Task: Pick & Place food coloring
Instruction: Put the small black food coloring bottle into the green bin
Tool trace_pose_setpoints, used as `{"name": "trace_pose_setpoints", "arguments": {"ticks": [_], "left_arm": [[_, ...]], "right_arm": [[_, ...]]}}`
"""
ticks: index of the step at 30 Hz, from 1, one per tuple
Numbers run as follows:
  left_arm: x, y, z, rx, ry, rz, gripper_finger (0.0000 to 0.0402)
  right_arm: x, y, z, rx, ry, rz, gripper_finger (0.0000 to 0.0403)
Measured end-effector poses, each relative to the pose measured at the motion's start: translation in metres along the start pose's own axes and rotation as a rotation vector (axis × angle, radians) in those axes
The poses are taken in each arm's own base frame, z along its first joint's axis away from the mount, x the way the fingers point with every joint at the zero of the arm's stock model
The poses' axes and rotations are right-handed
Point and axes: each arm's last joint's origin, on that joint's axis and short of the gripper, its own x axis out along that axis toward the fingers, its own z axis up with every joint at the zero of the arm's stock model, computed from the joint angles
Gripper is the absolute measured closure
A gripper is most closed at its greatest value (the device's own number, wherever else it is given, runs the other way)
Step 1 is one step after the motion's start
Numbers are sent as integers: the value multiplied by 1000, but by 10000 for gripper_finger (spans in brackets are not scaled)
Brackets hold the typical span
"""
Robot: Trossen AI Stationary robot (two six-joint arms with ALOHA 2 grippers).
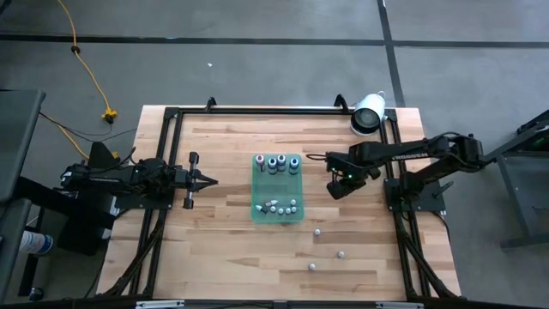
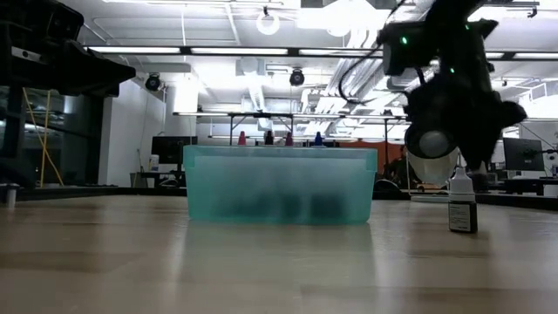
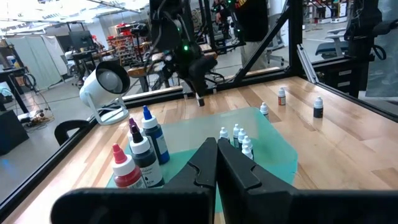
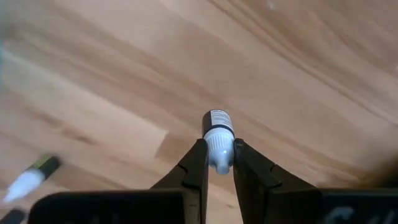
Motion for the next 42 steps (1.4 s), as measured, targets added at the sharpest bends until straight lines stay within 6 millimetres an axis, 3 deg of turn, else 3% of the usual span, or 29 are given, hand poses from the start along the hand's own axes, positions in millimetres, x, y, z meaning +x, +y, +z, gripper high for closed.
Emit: {"name": "trace_pose_setpoints", "arguments": {"ticks": [12, 21, 29, 42], "left_arm": [[0, 0, 0, 0, 0, 0, 401], [0, 0, 0, 0, 0, 0, 401], [0, 0, 0, 0, 0, 0, 401], [0, 0, 0, 0, 0, 0, 401]], "right_arm": [[-82, 32, 6, -249, -101, 106, 357], [-139, 45, 3, -350, -225, 202, 356], [-162, 59, 6, -410, -283, 249, 356], [-182, 119, 30, -654, -299, 301, 355]]}}
